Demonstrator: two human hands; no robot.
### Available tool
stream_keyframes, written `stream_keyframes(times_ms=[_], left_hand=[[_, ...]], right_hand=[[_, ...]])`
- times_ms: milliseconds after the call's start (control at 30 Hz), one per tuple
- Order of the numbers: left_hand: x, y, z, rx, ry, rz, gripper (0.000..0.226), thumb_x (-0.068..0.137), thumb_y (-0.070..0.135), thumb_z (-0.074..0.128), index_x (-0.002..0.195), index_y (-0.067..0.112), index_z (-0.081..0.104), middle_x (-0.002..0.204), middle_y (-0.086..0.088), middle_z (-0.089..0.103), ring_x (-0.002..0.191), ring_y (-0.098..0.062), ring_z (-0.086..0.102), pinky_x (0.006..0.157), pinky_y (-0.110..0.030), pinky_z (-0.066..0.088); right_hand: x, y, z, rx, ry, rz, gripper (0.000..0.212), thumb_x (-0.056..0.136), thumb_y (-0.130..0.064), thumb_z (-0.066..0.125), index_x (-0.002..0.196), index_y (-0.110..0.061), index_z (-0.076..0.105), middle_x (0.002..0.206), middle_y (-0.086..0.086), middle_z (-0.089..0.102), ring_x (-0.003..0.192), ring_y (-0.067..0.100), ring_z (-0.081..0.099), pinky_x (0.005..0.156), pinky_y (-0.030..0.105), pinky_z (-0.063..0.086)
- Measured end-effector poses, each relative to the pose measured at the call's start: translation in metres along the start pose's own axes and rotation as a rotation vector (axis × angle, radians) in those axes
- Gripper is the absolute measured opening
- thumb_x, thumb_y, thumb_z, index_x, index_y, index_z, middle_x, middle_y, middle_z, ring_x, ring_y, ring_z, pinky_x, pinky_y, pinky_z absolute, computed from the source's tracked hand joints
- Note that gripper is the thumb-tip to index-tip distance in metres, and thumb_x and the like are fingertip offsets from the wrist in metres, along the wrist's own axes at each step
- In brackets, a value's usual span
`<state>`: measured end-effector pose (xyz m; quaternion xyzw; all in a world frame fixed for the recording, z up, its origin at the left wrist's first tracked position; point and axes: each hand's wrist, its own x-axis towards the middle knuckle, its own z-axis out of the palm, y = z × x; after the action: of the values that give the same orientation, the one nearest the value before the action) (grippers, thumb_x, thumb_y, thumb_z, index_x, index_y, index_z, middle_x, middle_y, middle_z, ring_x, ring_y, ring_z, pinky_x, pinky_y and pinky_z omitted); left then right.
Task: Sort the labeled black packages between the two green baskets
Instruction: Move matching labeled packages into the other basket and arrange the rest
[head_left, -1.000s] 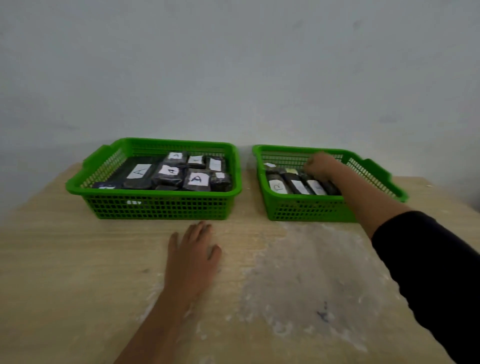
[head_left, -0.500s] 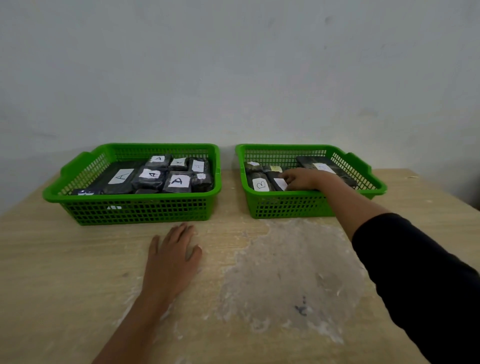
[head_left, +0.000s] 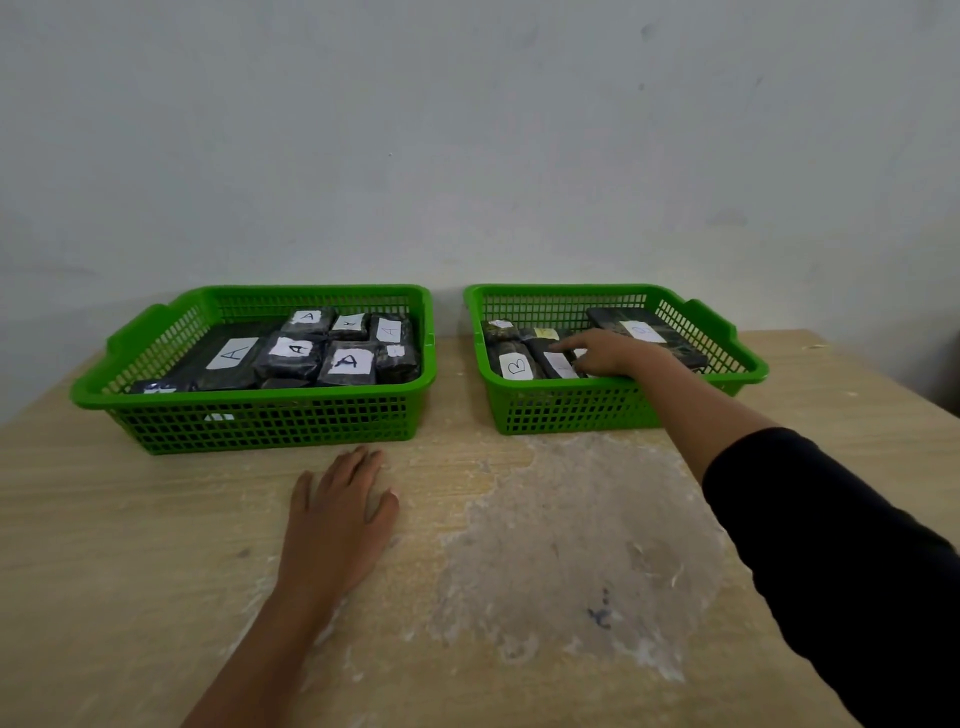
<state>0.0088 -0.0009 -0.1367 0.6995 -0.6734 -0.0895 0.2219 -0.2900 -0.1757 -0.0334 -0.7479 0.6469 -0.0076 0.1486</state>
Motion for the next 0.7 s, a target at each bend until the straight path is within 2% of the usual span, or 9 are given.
stream_keyframes(times_ms=[67,133,167,200,267,367,467,567,700], left_hand=[[0.0,0.0,0.0,0.002,0.0,0.004,0.053,0.096,0.038,0.038,0.147,0.03,0.026,0.158,0.011,0.02,0.146,-0.005,0.011,0.121,-0.039,0.0],[0.001,0.0,0.0,-0.003,-0.001,0.006,0.053,0.096,0.038,0.038,0.147,0.03,0.026,0.158,0.011,0.02,0.146,-0.005,0.012,0.121,-0.039,0.0],[0.001,0.0,0.0,-0.008,-0.001,0.006,0.053,0.096,0.038,0.038,0.147,0.03,0.027,0.158,0.011,0.02,0.146,-0.005,0.012,0.121,-0.039,0.0],[0.001,0.0,0.0,-0.009,0.001,0.007,0.053,0.096,0.038,0.038,0.147,0.03,0.027,0.158,0.011,0.02,0.146,-0.004,0.012,0.121,-0.039,-0.001],[0.0,0.0,0.0,-0.009,0.002,0.007,0.053,0.096,0.038,0.038,0.147,0.031,0.027,0.158,0.012,0.02,0.146,-0.004,0.012,0.12,-0.039,-0.001],[0.0,0.0,-0.001,-0.006,0.002,0.01,0.053,0.096,0.038,0.038,0.147,0.03,0.026,0.158,0.012,0.02,0.146,-0.004,0.012,0.12,-0.039,-0.001],[0.0,0.0,-0.001,0.015,0.0,0.015,0.054,0.096,0.038,0.037,0.148,0.029,0.025,0.158,0.011,0.019,0.146,-0.005,0.012,0.12,-0.039,0.0],[-0.001,0.001,-0.001,0.017,-0.005,0.012,0.054,0.096,0.038,0.037,0.148,0.029,0.024,0.159,0.011,0.019,0.146,-0.005,0.011,0.12,-0.039,0.0],[0.0,0.001,-0.002,0.024,-0.005,0.009,0.054,0.096,0.039,0.037,0.148,0.03,0.024,0.159,0.011,0.018,0.146,-0.005,0.011,0.12,-0.039,-0.001]], right_hand=[[0.0,-0.003,0.0,-0.036,-0.083,0.0,0.057,0.092,-0.003,0.041,0.141,-0.03,0.046,0.157,0.01,0.029,0.122,0.025,0.054,0.095,0.034,0.044],[0.001,-0.005,-0.003,0.003,-0.068,0.004,0.05,0.094,-0.006,0.04,0.137,-0.026,0.052,0.148,0.012,0.043,0.086,0.014,0.058,0.071,0.026,0.047],[0.001,-0.007,-0.005,0.006,-0.063,0.006,0.046,0.095,-0.008,0.04,0.136,-0.024,0.054,0.143,0.013,0.049,0.08,0.013,0.056,0.069,0.027,0.047],[0.001,-0.009,-0.007,-0.014,-0.065,0.015,0.045,0.095,-0.009,0.04,0.136,-0.021,0.054,0.141,0.014,0.051,0.089,0.019,0.059,0.078,0.032,0.05],[0.002,-0.009,-0.007,-0.076,-0.024,0.059,0.043,0.095,-0.009,0.04,0.135,-0.012,0.054,0.143,0.014,0.049,0.12,0.03,0.053,0.1,0.039,0.043],[0.002,-0.006,-0.001,-0.104,-0.007,0.161,0.036,0.094,-0.013,0.039,0.12,0.001,0.058,0.13,0.019,0.057,0.107,0.031,0.057,0.089,0.037,0.043],[0.0,-0.004,0.002,-0.052,-0.019,0.178,0.039,0.095,-0.013,0.037,0.123,0.005,0.057,0.133,0.021,0.055,0.122,0.034,0.053,0.101,0.043,0.042],[0.0,-0.001,-0.001,-0.028,0.011,0.179,0.044,0.096,-0.007,0.033,0.136,-0.002,0.051,0.141,0.017,0.05,0.129,0.035,0.048,0.109,0.045,0.037],[-0.002,0.001,-0.008,0.016,0.112,0.1,0.052,0.093,0.006,0.029,0.133,-0.012,0.057,0.148,0.013,0.045,0.129,0.032,0.047,0.099,0.036,0.045]])
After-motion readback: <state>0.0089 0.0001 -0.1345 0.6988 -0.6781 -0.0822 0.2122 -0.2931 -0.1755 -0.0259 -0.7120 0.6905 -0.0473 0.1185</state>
